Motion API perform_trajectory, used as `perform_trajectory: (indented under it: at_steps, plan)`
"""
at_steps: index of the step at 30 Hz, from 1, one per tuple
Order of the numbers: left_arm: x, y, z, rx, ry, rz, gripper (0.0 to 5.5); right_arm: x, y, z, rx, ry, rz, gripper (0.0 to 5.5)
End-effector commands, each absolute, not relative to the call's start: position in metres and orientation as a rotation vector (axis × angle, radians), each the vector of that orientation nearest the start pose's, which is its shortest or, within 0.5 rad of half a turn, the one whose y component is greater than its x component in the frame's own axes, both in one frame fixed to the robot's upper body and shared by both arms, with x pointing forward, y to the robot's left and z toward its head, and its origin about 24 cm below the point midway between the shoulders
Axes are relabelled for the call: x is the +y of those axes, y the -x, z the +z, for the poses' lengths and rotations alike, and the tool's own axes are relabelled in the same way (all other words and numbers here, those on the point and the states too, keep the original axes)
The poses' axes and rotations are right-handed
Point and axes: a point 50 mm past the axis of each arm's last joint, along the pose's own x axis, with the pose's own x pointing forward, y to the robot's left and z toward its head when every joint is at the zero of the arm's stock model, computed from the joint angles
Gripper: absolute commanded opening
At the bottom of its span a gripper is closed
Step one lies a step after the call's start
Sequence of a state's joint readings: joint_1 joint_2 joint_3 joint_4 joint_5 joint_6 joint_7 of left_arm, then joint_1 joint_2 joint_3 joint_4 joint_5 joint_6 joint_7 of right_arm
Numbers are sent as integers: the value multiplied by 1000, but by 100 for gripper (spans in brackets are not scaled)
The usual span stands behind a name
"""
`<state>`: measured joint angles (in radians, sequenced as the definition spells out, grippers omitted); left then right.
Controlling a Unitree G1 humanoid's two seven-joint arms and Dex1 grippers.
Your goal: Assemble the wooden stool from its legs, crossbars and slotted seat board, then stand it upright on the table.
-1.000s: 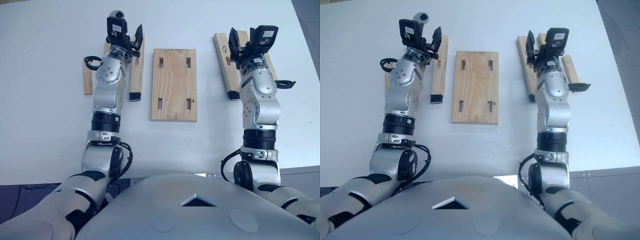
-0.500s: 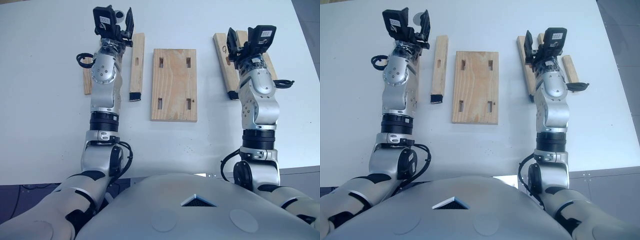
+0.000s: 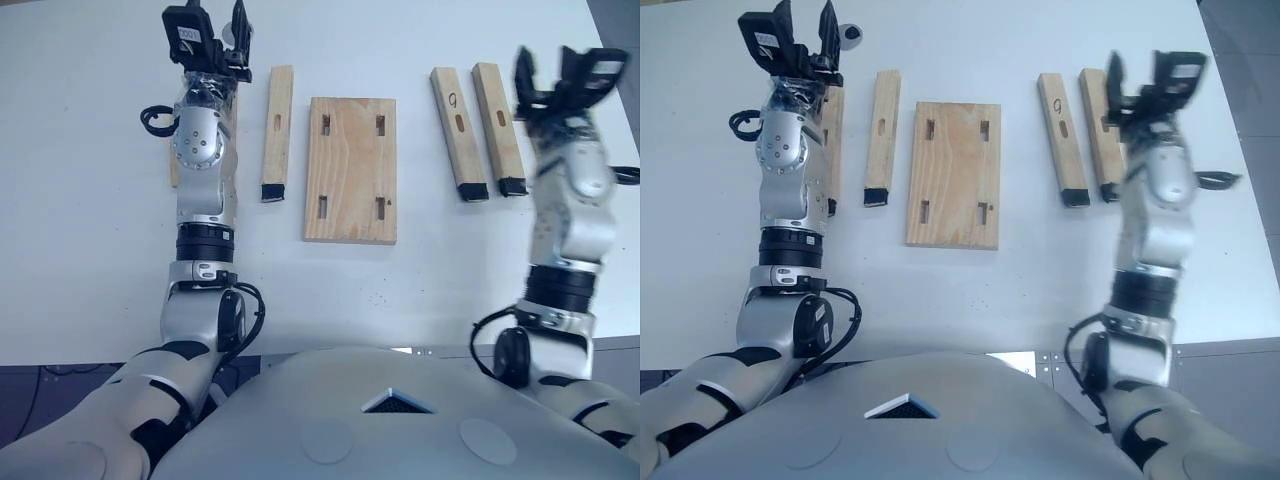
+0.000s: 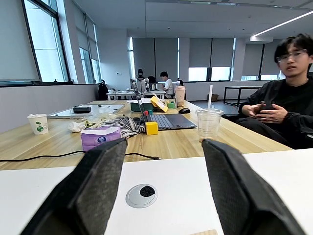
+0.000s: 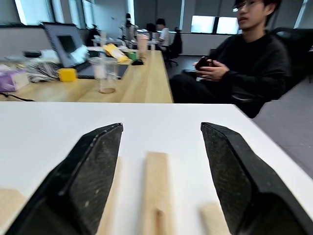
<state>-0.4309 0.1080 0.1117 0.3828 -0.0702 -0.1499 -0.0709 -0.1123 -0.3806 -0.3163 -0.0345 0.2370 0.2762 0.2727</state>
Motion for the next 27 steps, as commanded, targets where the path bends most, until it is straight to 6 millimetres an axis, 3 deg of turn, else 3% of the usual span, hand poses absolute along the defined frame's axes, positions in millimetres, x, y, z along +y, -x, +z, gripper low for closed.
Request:
perform_trajectory:
  at_steps: [1,7,12,14,22,27]
  plan:
    - [171,-330,91,-190,-27,-27,280,-309,-237,73,231,97,32,294]
    - [168,-329,89,-180,-19,-42,280,-336,-230,37,394,52,10,294]
    - [167,-330,90,-174,-17,-55,280,-335,-226,13,490,0,61,294]
    - [167,-331,91,-171,-17,-61,283,-334,-221,7,516,1,69,263]
    - [166,-330,90,-165,-11,-72,283,-339,-211,-2,557,47,49,146]
    - [156,-332,99,-169,22,-192,283,-333,-226,15,411,0,2,131]
